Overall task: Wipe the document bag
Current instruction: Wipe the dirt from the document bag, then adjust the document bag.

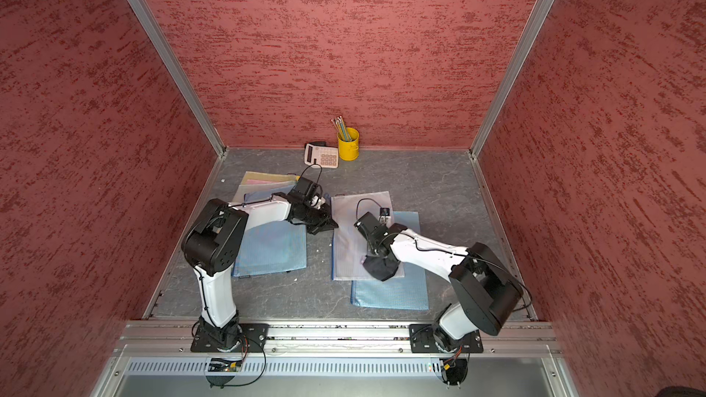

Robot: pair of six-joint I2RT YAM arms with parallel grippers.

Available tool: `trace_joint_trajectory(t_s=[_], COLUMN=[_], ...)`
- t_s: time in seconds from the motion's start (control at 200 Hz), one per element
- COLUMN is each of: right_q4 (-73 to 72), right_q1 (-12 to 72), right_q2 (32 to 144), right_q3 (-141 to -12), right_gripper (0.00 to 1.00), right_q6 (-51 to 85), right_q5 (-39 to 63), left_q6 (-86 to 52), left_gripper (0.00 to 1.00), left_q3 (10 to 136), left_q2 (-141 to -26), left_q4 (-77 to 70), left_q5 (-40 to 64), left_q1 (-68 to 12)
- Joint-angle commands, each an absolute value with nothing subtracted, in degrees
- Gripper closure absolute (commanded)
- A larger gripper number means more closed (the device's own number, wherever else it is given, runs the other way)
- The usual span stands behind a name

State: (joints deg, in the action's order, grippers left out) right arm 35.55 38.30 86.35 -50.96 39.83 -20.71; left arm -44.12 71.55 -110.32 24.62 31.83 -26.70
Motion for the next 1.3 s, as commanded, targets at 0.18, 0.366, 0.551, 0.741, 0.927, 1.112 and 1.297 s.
trace_joint_trajectory(t_s=[0.18, 0.366, 0.551, 0.741, 0.927, 1.112, 1.297], right_q4=[30.3, 26.2, 23.8, 23.1, 23.2, 24.7, 26.6], right_q1=[27.3, 25.0, 21.4, 17.8, 16.4, 15.3, 15.4], right_q2=[87.4, 88.3, 85.3, 81.6, 78.9, 77.1, 77.1], right_q3=[-60.7, -58.9, -56.0, -53.1, -51.2, -51.4, -54.3], right_gripper=[1.0, 1.0, 1.0, 1.0, 1.0, 1.0, 1.0], right_q6=[27.4, 24.8, 23.0, 21.6, 21.3, 20.4, 19.1], right_q5=[-23.5, -19.3, -17.7, -15.8, -15.3, -16.2, -14.6], left_q6=[-27.0, -26.2, -30.5, -36.1, -38.7, -36.3, -29.5], left_gripper=[1.0, 1.0, 1.0, 1.0, 0.98, 0.31, 0.07], left_q3=[91.6, 123.9, 140.2, 142.6, 144.4, 139.1, 122.4], left_q2=[-94.4, -104.7, -119.7, -133.2, -138.5, -135.0, -121.9], left_q4=[64.5, 95.1, 104.1, 103.8, 96.3, 82.9, 65.4], left_q5=[7.1, -18.6, -22.1, -21.4, -15.9, -5.2, 2.2], left_q1=[-27.3, -35.5, -46.0, -51.2, -52.8, -51.7, -43.6])
